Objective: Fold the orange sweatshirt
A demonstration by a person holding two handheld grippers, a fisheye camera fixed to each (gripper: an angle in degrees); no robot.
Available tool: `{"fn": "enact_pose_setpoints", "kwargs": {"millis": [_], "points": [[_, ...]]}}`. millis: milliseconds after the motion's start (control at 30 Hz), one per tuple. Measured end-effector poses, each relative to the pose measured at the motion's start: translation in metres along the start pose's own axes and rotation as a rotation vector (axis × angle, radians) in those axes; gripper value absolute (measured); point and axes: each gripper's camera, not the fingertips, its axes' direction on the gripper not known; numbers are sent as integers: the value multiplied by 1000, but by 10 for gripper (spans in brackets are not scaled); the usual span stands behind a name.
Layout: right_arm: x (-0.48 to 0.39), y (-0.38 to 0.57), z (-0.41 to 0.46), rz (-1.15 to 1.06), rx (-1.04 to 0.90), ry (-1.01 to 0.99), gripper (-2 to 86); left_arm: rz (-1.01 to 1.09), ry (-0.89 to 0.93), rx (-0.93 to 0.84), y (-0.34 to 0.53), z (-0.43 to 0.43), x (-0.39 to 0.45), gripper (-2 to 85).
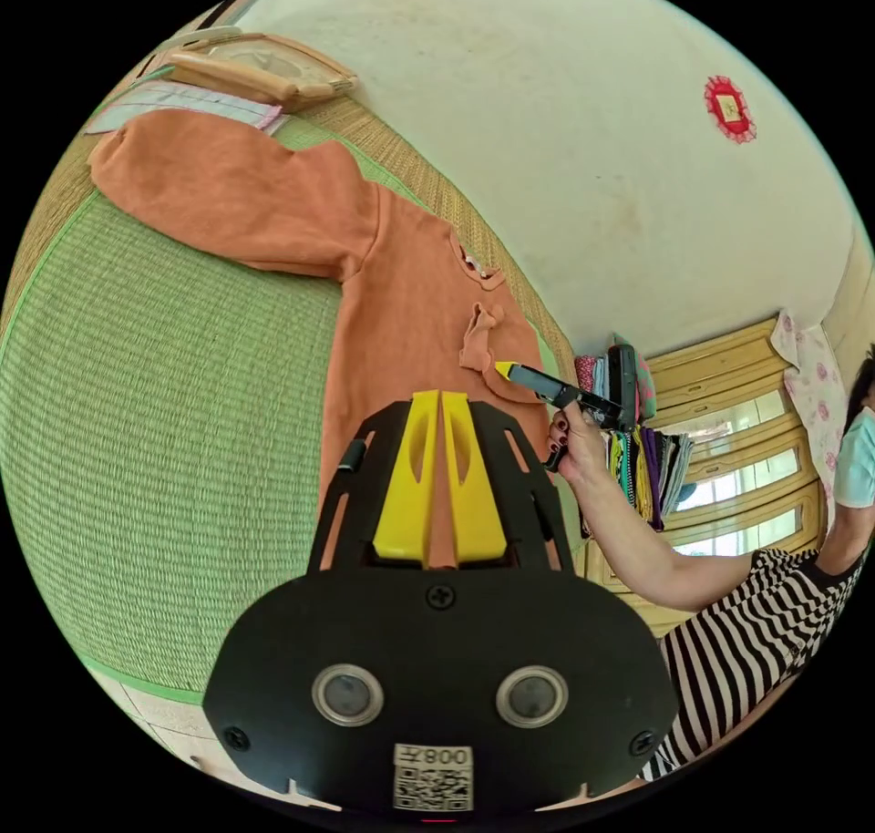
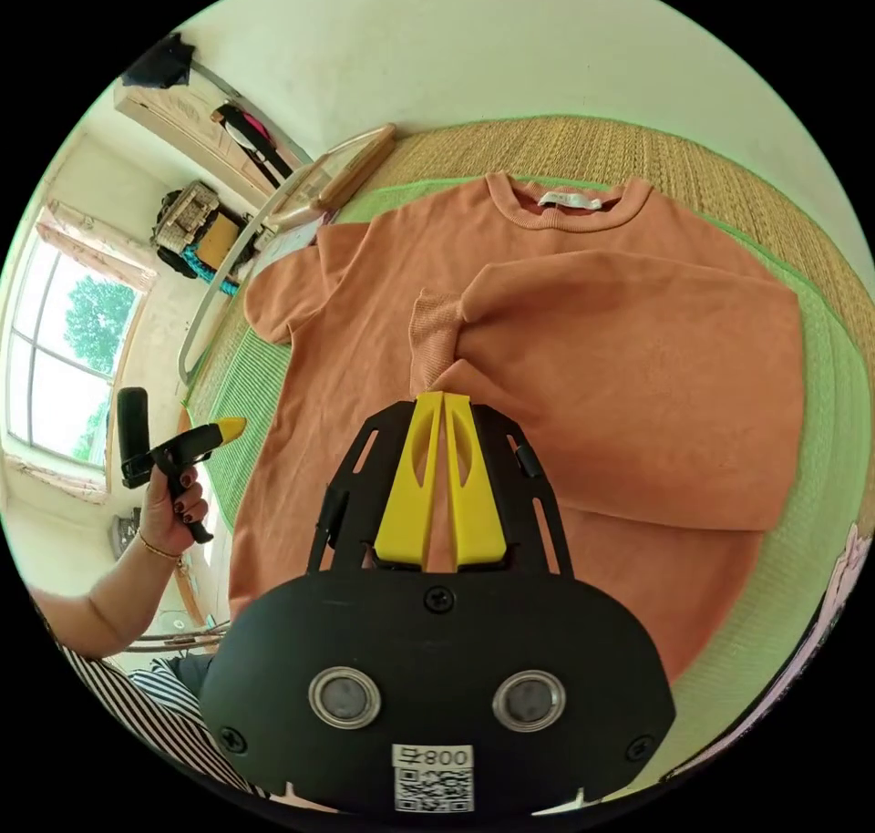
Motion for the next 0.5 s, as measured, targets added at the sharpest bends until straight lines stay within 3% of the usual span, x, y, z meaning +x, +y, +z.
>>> {"fn": "enact_pose_setpoints", "kwargs": {"millis": [133,300,500], "points": [[-19,-8,7,-39,3,85,2,-72,31,12,4,-38,-35,10],[-15,-21,2,-14,-19,33,2,-137,79,98,-2,-90,-68,35],[-14,-23,-22,32,38,38,2,-227,7,212,-24,-167,-112,90]]}}
